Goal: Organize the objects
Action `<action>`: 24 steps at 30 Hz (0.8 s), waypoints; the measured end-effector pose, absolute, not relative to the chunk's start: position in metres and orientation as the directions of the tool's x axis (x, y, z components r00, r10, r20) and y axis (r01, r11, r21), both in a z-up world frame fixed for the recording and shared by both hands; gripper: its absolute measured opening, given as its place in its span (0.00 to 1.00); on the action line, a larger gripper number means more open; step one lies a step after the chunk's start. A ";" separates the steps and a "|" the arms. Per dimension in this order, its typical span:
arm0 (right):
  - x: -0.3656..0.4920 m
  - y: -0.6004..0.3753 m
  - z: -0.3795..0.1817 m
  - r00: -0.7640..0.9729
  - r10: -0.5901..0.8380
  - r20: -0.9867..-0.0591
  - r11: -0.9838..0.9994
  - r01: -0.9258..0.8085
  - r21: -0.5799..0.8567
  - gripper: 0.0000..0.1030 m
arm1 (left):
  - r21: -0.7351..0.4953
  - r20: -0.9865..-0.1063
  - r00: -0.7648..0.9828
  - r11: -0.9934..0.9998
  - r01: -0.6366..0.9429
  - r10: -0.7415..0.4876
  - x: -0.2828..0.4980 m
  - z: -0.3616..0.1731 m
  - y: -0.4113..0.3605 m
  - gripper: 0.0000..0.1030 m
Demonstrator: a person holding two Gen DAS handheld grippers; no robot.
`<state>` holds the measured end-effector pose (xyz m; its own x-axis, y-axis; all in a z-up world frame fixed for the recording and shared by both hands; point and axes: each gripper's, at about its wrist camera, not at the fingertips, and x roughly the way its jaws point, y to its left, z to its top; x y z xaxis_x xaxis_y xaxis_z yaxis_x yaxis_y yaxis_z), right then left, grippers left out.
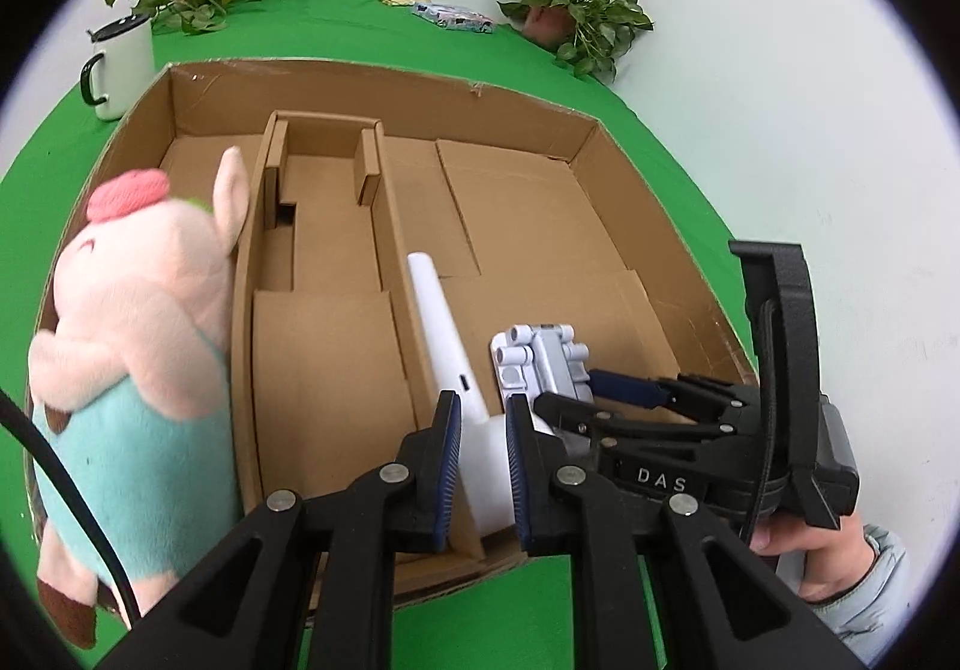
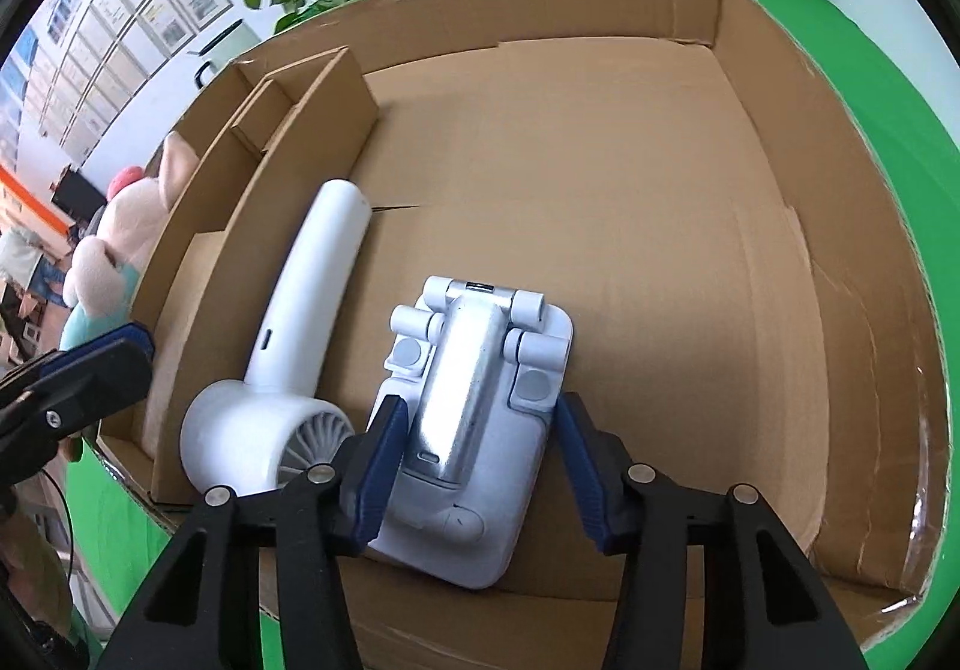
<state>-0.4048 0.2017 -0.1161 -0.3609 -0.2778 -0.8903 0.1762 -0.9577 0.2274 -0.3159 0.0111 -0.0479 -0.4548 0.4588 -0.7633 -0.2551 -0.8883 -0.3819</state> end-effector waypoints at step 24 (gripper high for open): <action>-0.270 0.200 -0.033 -0.787 -0.184 -0.589 -0.976 0.216 0.015 0.99 | -0.084 -0.615 -0.775 -0.989 -0.122 0.148 -0.235 -0.031 0.005 0.54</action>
<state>-0.2696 0.1996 -0.0330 -0.7871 -0.1836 -0.5888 0.2164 -0.9762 0.0150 -0.2349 0.0047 -0.0305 -0.7747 0.1476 -0.6149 -0.1216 -0.9890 -0.0842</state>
